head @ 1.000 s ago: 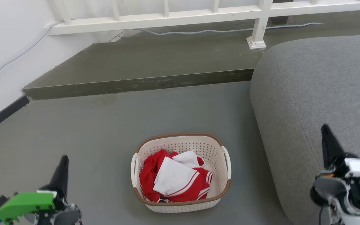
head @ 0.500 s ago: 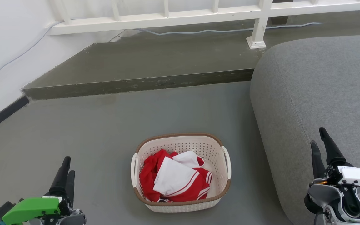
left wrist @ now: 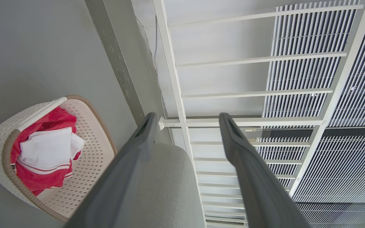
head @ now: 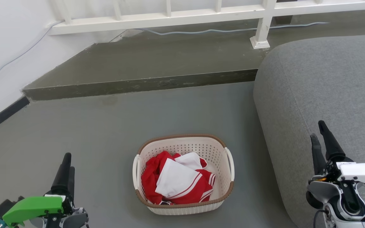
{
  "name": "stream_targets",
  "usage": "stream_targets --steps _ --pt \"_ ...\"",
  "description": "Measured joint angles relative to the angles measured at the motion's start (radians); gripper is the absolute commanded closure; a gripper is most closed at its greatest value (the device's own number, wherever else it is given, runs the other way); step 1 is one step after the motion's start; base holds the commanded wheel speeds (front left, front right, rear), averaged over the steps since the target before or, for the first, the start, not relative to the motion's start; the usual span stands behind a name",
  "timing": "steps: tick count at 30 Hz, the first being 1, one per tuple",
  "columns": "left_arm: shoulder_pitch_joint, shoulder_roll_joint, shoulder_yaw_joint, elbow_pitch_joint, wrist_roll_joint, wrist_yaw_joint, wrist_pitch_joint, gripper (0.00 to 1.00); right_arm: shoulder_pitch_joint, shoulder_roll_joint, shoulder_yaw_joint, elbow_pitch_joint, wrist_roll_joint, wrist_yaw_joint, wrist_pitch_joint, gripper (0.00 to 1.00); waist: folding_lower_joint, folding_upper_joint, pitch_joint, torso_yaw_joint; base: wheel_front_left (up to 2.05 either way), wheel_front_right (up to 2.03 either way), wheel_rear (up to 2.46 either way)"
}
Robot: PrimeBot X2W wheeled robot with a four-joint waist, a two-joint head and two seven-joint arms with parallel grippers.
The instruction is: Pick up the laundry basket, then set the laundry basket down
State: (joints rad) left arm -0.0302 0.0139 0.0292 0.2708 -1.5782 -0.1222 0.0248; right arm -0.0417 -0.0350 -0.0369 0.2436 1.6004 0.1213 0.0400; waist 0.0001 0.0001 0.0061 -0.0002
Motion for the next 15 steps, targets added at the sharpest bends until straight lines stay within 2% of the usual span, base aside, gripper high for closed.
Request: stream_targets --steps 8,15 --pt "-0.001 0.025 -0.033 -0.022 0.099 0.0 -0.03 0.0 -0.01 -0.009 0.023 -0.028 -0.04 0.0 -0.03 0.0 0.0 0.0 0.004 0.001 0.0 0.0 0.0" --pt "-0.002 0.041 -0.066 -0.029 0.183 0.0 -0.058 0.0 -0.021 -0.049 0.071 -0.049 -0.142 0.0 -0.063 0.0 0.0 0.0 0.006 0.0 0.0 0.0 0.0"
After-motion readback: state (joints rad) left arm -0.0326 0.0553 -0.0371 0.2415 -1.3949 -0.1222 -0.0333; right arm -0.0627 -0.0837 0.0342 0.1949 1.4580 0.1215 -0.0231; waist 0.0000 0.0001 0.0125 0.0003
